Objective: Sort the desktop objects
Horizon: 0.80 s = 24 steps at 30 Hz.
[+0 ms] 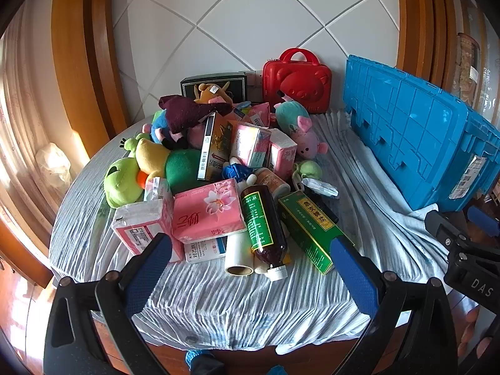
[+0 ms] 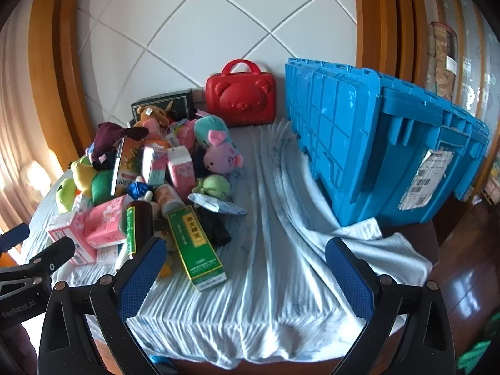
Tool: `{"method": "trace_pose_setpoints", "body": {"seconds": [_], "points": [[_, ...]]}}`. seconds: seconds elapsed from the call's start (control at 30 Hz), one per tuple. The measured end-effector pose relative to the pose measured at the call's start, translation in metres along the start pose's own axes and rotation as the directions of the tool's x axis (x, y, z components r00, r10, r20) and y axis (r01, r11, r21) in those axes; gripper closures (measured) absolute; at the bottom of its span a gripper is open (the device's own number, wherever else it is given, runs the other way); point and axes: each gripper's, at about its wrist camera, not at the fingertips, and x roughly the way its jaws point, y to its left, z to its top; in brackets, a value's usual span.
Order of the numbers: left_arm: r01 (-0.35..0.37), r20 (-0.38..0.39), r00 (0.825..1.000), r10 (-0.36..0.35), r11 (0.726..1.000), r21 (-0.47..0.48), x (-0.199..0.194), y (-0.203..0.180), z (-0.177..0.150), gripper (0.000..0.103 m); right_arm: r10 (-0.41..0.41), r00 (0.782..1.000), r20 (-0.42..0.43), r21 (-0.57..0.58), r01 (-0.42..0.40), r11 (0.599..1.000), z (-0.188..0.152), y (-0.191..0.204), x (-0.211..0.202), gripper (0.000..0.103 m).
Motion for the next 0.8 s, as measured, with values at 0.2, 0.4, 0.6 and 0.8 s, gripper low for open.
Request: {"method": "trace_pose_setpoints", "body": {"seconds": [0.2,0.4,0.6,0.8], "points": [[-0.002,-0.008,1.0,0.002,1.0,-0.001,0.003,0.0,0.0,0.0,0.006,1.0,-0.003,-0.003,-0.006,1.0,0.0,0.001,0.002,0.0],[0.0,-0.013,1.0,0.0,1.0,-0.005,0.005,0.0,0.0,0.0,0.007,1.0,-0.01,-0.005,-0.007,1.0,0.001,0.002,0.005,0.0],[-0.002,-0.02,1.0,0.002,1.0,-0.009,0.009,0.001,0.001,0.0,0.008,1.0,-0.02,-0.007,-0.008,1.0,0.001,0.003,0.008,0.0],[-0.004,-0.03,1.0,0.003,1.0,-0.016,0.012,0.006,0.0,0.0,0.012,1.0,-0.029,-0.012,-0.012,1.0,0.0,0.005,0.012,0.0]]}}
